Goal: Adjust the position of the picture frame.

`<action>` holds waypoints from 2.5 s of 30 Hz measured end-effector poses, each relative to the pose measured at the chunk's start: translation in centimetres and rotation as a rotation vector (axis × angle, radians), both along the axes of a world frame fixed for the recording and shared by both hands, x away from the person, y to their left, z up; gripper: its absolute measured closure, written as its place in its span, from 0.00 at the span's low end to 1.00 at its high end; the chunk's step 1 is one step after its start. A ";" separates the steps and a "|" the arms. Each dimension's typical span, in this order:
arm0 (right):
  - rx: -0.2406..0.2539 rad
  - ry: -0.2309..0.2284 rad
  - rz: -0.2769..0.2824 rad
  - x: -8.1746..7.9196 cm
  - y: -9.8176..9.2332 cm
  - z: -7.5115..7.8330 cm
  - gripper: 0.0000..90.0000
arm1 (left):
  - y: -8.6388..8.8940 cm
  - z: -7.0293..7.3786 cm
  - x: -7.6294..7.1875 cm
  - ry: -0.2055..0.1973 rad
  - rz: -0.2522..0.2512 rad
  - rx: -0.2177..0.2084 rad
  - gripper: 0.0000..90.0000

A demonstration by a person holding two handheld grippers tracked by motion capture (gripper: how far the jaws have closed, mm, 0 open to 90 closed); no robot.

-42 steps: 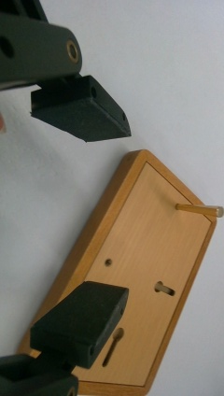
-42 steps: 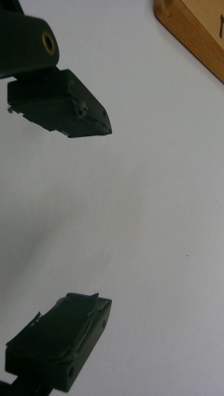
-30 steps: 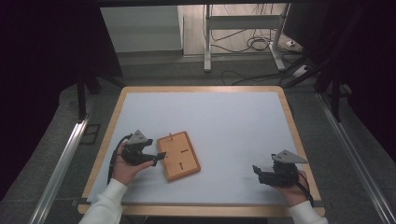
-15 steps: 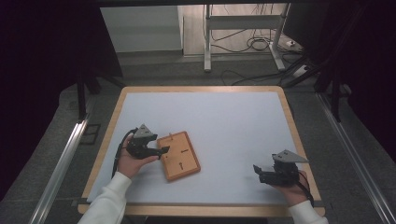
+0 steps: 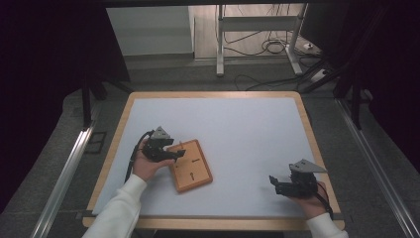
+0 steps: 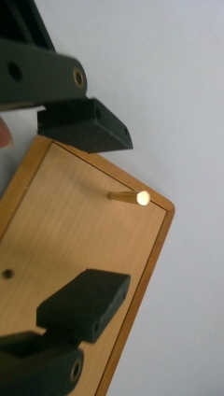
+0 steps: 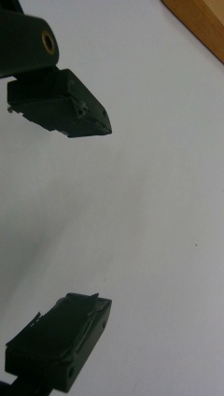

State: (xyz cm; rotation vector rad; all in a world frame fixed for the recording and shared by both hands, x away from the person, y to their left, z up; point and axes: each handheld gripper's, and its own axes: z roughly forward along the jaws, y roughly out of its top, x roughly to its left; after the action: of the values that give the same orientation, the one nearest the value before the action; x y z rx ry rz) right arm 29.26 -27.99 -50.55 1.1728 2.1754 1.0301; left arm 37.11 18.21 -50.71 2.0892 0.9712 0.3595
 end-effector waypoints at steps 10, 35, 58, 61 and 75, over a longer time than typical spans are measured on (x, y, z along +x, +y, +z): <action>-0.003 -0.002 0.000 0.0 0.0 -0.1 0.16 | -0.6 -1.1 1.6 0.027 0.000 0.021 0.51; 0.016 0.021 0.024 0.0 0.3 -0.3 0.16 | -1.1 -2.0 2.4 -0.006 0.000 -0.014 0.93; 0.016 0.031 0.029 0.1 0.4 -0.4 0.16 | -1.5 0.2 1.7 0.048 -0.016 -0.031 0.93; 0.014 0.030 0.032 0.1 0.5 -0.4 0.16 | -1.6 0.4 1.6 0.042 -0.021 -0.020 0.93; 0.007 0.029 0.030 0.1 0.4 -0.4 0.16 | -2.5 1.1 1.5 0.057 -0.021 -0.022 0.93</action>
State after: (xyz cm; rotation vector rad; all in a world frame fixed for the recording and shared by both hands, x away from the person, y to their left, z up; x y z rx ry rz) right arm 29.39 -27.56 -50.98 1.1683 2.2203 1.0405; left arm 38.57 15.70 -49.58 2.0980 0.9813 0.2781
